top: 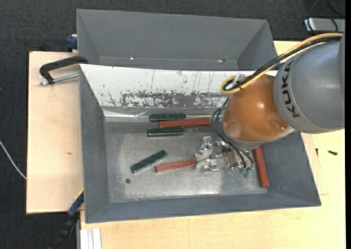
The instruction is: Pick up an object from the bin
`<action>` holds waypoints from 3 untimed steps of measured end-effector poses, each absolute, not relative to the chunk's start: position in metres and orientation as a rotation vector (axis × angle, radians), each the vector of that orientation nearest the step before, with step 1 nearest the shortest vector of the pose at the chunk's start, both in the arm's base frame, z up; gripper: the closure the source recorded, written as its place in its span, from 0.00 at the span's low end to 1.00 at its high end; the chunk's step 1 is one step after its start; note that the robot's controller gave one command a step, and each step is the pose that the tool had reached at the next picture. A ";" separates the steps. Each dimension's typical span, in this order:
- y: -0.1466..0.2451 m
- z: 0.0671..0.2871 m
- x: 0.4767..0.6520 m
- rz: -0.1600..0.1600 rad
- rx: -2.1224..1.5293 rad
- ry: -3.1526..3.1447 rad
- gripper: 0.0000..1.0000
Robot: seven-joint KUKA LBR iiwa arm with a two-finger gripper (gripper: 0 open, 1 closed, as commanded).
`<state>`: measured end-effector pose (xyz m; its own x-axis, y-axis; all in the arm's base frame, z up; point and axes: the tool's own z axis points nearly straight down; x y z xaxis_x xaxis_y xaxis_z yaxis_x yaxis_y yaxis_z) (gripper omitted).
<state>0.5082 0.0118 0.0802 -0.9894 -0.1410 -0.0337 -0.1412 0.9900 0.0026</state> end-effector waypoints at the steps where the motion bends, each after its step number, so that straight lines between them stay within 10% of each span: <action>1: 0.010 0.076 0.498 0.005 -0.227 3.141 0.00; 2: 0.010 0.076 0.499 0.005 -0.227 3.137 0.00; 3: 0.050 0.079 0.574 -0.011 -0.816 3.033 1.00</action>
Offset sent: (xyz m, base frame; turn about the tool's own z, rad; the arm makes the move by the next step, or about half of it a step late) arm 0.0000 0.0000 0.0000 0.0000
